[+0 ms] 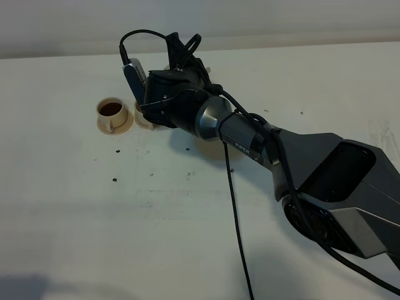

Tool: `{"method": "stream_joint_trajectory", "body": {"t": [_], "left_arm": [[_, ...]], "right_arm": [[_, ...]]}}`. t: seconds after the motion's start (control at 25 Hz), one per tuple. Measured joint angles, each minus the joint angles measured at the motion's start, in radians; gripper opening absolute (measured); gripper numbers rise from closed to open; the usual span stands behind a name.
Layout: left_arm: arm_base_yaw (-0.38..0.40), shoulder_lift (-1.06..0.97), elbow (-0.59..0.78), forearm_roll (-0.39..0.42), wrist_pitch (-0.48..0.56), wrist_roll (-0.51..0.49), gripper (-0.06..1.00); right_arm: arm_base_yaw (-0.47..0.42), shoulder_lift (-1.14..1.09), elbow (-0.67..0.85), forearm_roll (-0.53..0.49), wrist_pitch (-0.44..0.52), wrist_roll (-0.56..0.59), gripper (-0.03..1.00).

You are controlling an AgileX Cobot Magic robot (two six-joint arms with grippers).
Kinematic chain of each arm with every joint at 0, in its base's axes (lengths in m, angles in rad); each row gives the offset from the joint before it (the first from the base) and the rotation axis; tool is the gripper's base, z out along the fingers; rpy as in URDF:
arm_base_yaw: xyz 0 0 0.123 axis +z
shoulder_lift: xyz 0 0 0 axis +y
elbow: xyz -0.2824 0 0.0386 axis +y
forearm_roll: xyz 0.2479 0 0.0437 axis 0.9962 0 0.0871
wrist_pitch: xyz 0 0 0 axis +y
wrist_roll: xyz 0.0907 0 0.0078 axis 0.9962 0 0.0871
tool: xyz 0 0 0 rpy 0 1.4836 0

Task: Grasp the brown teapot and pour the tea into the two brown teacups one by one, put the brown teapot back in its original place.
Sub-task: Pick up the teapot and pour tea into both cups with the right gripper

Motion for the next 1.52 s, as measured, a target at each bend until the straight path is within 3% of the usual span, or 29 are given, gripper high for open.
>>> {"method": "stream_joint_trajectory", "body": {"t": [0.44, 0.84, 1.52], "left_arm": [[0.000, 0.000, 0.000, 0.000, 0.000, 0.000, 0.59], [0.000, 0.000, 0.000, 0.000, 0.000, 0.000, 0.59], [0.000, 0.000, 0.000, 0.000, 0.000, 0.000, 0.59]], "right_arm": [[0.022, 0.001, 0.000, -0.073, -0.004, -0.009, 0.12], [0.022, 0.001, 0.000, -0.106, 0.019, -0.084, 0.12], [0.038, 0.001, 0.000, -0.166, -0.024, -0.086, 0.12]]}}
